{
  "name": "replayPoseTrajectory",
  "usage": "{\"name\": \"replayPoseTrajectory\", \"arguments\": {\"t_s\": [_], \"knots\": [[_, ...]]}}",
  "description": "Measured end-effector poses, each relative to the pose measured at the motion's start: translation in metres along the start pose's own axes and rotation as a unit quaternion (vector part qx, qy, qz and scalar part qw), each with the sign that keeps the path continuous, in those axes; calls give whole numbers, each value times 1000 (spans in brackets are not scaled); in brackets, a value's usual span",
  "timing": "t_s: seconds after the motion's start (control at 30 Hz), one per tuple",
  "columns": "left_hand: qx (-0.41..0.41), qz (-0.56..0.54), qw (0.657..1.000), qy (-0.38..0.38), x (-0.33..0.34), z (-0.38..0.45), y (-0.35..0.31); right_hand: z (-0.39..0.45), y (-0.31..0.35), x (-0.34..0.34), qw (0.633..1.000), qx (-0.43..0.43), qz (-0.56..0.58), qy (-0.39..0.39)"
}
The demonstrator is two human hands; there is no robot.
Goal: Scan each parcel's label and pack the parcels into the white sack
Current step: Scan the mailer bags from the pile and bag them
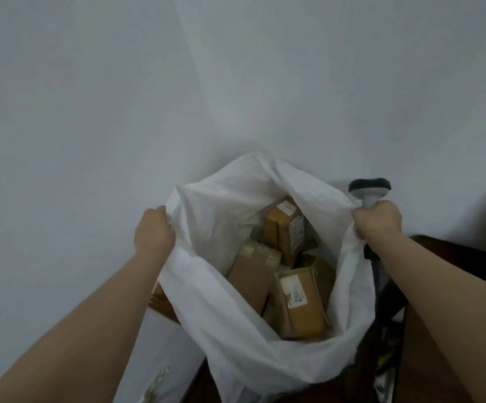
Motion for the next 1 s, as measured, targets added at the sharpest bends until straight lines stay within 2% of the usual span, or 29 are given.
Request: {"name": "replayPoseTrajectory", "arguments": {"t_s": [0.17, 0.27, 0.3, 0.37, 0.47, 0.6, 0.87, 1.0], "knots": [[4, -61, 993, -101, -63, 39, -16, 3, 45, -32, 990, -20, 123, -66], [-24, -138, 978, -157, -78, 39, -13, -9, 54, -43, 976, -52, 184, -103], [-24, -134, 976, -167, -77, 34, -12, -14, 52, -44, 975, -58, 187, -109], [-6, -72, 990, -125, -61, 23, -8, -19, 36, -38, 983, -46, 154, -90], [9, 61, 998, -7, -25, 3, 8, -25, -3, -25, 997, 18, 65, -27], [25, 88, 995, 30, -11, -13, 12, -32, -27, -24, 999, 41, 27, -15], [60, 67, 996, 15, -9, -42, 3, -39, -31, -33, 1000, 2, -28, 13], [146, 39, 987, -57, -7, -64, -10, -42, -49, -39, 998, 19, -57, 16]]}}
Point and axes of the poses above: each hand's wrist, its own z-axis towards the middle knuckle, its own x-axis out of the palm, y = z × x, the point moved 7 cm from there along z, towards the middle knuckle, and after that the axes turned 3 degrees about -y, right-handed, at the moved point
